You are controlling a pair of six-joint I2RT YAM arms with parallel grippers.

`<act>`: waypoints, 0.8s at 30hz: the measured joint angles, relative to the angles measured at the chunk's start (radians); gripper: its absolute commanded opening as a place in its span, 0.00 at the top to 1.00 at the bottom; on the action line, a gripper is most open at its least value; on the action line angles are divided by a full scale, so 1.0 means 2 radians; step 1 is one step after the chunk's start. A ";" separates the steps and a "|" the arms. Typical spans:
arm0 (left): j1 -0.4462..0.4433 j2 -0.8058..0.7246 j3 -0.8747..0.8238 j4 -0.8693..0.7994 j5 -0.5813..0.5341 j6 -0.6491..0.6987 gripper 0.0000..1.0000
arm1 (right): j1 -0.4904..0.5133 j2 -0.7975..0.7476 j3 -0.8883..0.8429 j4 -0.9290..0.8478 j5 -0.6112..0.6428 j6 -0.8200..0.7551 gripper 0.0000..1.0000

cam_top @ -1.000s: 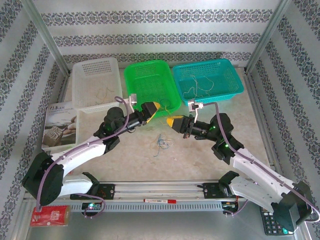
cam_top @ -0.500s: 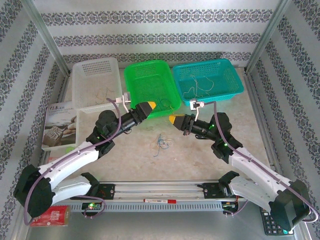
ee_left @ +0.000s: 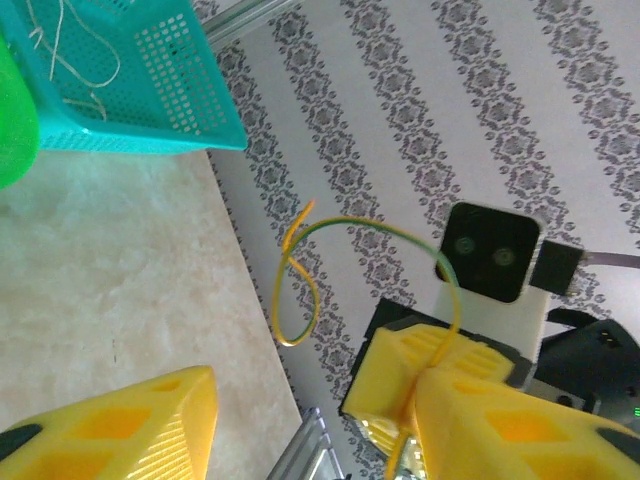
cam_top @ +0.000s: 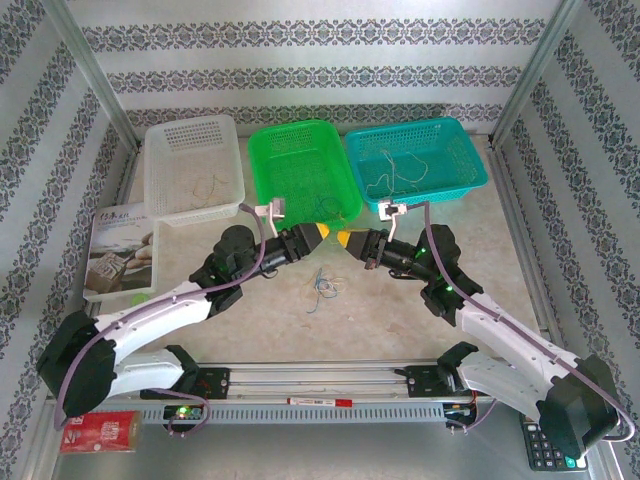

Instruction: Untangle the cables

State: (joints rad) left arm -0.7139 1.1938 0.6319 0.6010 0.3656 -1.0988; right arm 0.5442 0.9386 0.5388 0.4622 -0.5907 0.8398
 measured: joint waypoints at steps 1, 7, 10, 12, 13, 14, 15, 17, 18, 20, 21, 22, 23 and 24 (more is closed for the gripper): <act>-0.002 0.005 0.000 0.003 0.000 0.000 0.50 | -0.002 0.000 0.000 0.000 0.000 0.000 1.00; -0.010 0.022 0.000 0.018 0.000 0.000 0.60 | -0.003 0.000 -0.004 0.000 0.001 0.000 1.00; -0.013 0.026 0.000 0.023 -0.002 0.000 0.66 | -0.003 0.000 -0.004 0.000 0.001 0.000 1.00; -0.013 0.028 0.000 0.028 -0.002 0.000 0.69 | -0.003 0.000 -0.004 0.000 0.001 0.001 1.00; -0.013 0.028 0.000 0.031 -0.002 0.000 0.72 | -0.003 0.000 -0.004 0.000 0.001 0.001 1.00; -0.013 0.029 0.001 0.033 -0.002 0.000 0.75 | -0.003 0.000 -0.005 0.001 0.001 0.001 1.00; -0.014 0.029 0.001 0.035 -0.002 0.000 0.78 | -0.003 0.000 -0.006 0.002 0.001 0.002 1.00; -0.015 0.032 0.003 0.041 -0.002 -0.001 0.85 | -0.003 0.000 -0.007 0.002 0.001 0.002 1.00; -0.016 0.033 0.004 0.044 -0.002 0.000 0.89 | -0.003 0.000 -0.008 0.002 0.001 0.002 1.00; -0.017 0.035 0.006 0.047 -0.002 0.000 0.98 | -0.003 0.000 -0.010 0.002 0.001 0.002 1.00; -0.017 0.035 0.006 0.048 -0.002 0.000 1.00 | -0.003 0.000 -0.010 0.002 0.001 0.002 1.00; -0.018 0.035 0.006 0.049 -0.002 -0.001 1.00 | -0.003 0.001 -0.010 0.002 0.001 0.002 0.96; -0.018 0.035 0.006 0.049 -0.003 -0.001 1.00 | -0.005 0.001 -0.010 0.002 0.001 0.002 0.86; -0.019 0.035 0.006 0.049 -0.004 -0.001 1.00 | -0.007 0.001 -0.011 0.002 0.001 0.004 0.78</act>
State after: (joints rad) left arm -0.7509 1.2644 0.6437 0.6987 0.3580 -1.1004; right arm 0.5293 0.9398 0.5171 0.4664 -0.5892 0.8471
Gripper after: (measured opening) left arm 0.047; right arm 0.097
